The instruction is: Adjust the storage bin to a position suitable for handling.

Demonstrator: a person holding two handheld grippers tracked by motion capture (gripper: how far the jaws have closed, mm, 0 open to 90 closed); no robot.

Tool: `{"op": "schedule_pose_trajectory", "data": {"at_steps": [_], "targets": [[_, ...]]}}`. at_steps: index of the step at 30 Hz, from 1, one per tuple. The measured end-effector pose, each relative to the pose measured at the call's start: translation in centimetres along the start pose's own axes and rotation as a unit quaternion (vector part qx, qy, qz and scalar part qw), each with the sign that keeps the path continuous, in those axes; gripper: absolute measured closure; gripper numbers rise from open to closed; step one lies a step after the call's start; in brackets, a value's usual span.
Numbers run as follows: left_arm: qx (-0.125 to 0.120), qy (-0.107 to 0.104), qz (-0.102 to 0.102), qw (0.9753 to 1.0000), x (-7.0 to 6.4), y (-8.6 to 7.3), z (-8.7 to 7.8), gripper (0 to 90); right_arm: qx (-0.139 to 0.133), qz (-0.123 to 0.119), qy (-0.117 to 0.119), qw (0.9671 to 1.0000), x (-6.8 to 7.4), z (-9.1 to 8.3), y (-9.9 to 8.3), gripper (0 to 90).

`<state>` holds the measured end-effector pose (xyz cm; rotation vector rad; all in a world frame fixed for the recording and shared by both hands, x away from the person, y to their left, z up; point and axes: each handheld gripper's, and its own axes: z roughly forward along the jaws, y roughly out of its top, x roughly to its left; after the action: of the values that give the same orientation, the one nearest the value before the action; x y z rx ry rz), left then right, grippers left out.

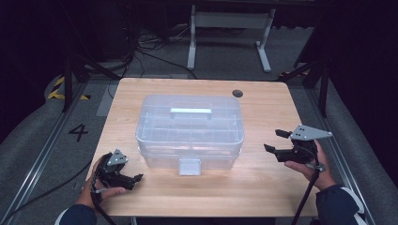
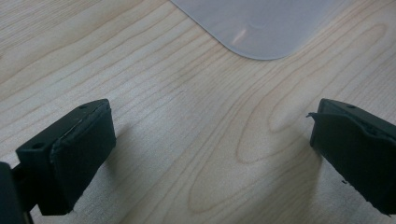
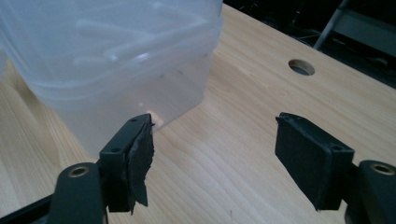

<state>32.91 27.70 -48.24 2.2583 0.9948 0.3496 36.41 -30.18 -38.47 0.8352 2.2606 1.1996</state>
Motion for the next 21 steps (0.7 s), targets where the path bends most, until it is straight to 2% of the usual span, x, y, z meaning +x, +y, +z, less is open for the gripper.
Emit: {"op": "schedule_pose_trajectory", "data": {"at_steps": [12, 21], "targets": [[0.000, 0.000, 0.001, 1.0000, 0.0, 0.0, 0.0, 0.5, -0.029, -0.026, 0.006, 0.9992, -0.1, 0.1, 4.3, 31.1], [0.000, 0.000, 0.000, 1.0000, 0.0, 0.0, 0.0, 0.5, -0.035, -0.033, 0.013, 0.9988, 0.0, 0.6, 6.1, 32.8]]}}
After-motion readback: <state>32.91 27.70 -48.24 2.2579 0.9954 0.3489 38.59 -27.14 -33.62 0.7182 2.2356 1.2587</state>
